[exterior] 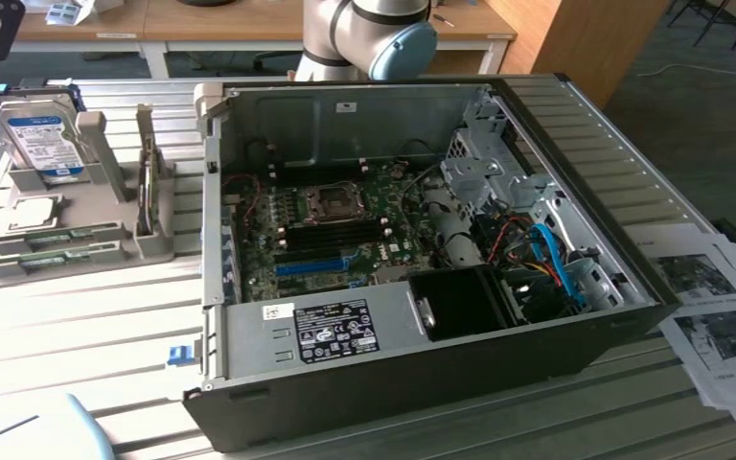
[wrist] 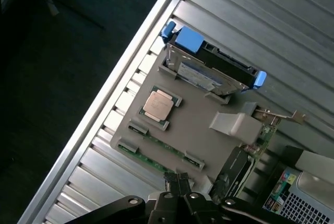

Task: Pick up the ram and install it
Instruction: 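Pick up the ram and move it above insertion slot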

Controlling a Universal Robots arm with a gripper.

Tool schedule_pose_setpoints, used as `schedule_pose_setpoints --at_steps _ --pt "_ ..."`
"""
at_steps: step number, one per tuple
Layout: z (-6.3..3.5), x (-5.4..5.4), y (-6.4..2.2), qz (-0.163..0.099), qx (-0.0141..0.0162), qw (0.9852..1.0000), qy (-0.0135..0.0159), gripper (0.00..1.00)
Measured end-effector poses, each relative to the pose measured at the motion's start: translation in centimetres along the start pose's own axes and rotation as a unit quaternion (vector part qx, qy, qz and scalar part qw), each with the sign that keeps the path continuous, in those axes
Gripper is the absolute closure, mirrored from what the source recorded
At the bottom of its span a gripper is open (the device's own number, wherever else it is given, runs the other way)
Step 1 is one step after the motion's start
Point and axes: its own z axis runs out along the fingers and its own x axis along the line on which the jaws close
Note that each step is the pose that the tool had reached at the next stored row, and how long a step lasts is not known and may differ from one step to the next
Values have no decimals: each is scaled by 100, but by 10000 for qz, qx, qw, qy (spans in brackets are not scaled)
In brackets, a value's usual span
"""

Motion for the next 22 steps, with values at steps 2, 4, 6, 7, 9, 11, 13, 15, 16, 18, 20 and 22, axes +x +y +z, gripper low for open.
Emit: schedule_pose_setpoints --at_steps 2,4,6,7,9,11,13,15,16,18,20,22 --pt "0 0 0 -94 1 10000 4 91" --pt "0 0 0 -189 2 9998 8 91" --pt "0 0 0 -281 2 9996 12 91" --pt "0 0 0 -328 3 9995 14 91" --pt "0 0 0 -421 4 9991 18 91" --pt "0 0 0 -509 5 9987 22 91" --pt "0 0 0 -597 5 9982 26 91" --pt "0 0 0 -704 6 9975 30 91" --pt "0 0 0 -755 7 9971 32 91" --pt "0 0 0 -845 8 9964 36 91" --pt "0 0 0 -945 9 9955 40 91" --pt "0 0 0 -1050 10 9945 45 91"
